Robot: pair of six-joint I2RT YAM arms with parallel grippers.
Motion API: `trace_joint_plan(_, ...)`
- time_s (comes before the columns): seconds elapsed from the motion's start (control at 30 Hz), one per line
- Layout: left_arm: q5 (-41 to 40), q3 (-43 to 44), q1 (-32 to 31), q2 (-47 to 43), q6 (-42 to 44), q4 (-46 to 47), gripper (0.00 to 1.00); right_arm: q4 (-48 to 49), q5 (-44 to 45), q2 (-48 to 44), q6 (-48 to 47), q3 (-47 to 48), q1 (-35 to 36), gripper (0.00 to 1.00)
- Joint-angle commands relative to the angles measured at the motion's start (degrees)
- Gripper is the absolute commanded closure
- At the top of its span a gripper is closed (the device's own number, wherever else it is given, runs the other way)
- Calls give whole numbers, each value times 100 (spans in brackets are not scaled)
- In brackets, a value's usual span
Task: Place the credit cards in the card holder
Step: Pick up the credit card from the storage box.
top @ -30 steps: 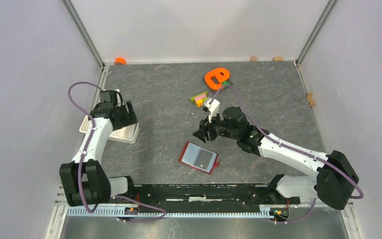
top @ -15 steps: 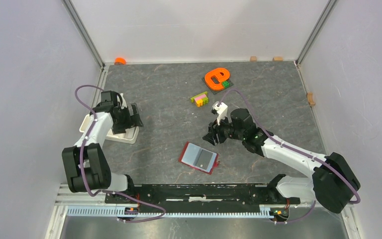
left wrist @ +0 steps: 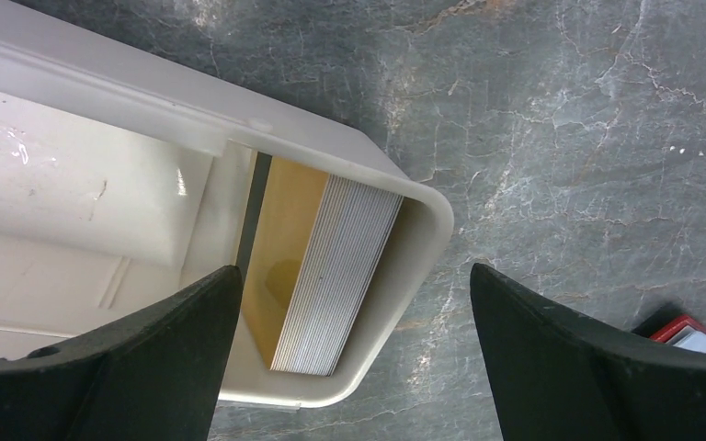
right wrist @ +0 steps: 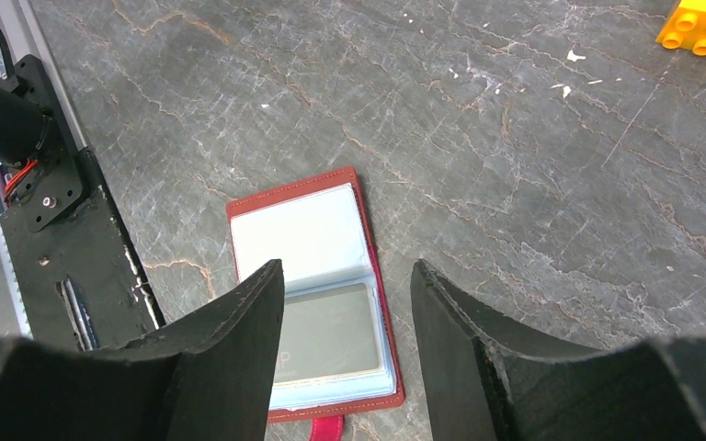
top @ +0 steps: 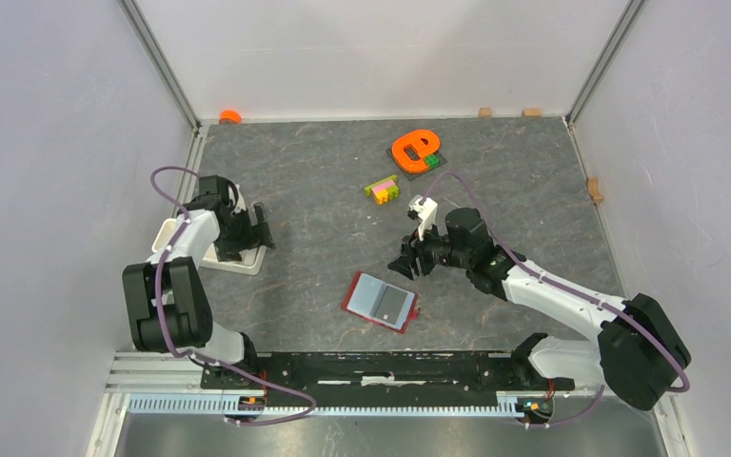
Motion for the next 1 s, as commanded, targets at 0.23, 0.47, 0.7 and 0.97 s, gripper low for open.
trace_joint_plan(0.23,150,208,-397,-105,338,-26,14,380,-376,-9,21,-104,-151,42)
trace_joint_plan(0.47,-79,161,-568,-336,366,-4,17,424,-479,58,57,-122,-222,42)
trace_joint_plan(0.7,-126,126,-573,-454,339,18,22,459,-538,131,72,-132,-267,42)
trace_joint_plan(0.97,-391,139,-571,-381,285,-8,27,497,-648,264,109,-123,-304,42)
